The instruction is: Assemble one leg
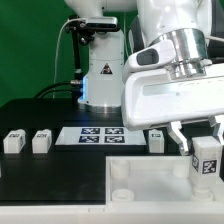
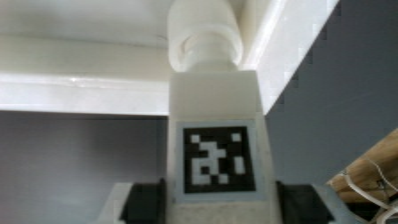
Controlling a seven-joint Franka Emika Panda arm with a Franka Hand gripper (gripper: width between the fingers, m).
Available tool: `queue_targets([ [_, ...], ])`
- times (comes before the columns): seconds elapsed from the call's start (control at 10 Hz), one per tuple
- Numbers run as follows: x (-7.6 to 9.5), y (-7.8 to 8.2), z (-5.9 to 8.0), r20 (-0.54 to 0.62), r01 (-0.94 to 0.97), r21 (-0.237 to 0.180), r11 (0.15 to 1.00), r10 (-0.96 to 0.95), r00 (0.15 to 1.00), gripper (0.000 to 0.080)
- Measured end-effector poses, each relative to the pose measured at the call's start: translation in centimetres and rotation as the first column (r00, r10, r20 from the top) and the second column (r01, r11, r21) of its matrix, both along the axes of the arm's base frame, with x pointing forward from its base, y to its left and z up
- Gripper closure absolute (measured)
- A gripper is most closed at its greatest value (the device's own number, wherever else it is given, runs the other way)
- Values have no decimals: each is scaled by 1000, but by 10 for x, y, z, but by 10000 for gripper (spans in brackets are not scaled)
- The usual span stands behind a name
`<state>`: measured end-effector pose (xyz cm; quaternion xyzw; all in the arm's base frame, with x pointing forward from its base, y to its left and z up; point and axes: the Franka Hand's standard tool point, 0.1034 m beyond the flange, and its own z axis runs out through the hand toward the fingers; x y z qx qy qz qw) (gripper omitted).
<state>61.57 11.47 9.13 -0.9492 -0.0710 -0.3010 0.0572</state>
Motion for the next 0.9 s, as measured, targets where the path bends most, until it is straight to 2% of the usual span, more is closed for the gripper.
queue_targets([
  [0.3,-2,-2,-9,-11,3,-1,1000,-3,1000,508],
  [0.7,-3,-2,-11,-16,3,-1,1000,-3,1000,508],
  [0.8,-4,-2,-12,-22,3,-1,1000,-3,1000,426],
  [0.9,-4,-2,-12,-22,3,-1,1000,-3,1000,251],
])
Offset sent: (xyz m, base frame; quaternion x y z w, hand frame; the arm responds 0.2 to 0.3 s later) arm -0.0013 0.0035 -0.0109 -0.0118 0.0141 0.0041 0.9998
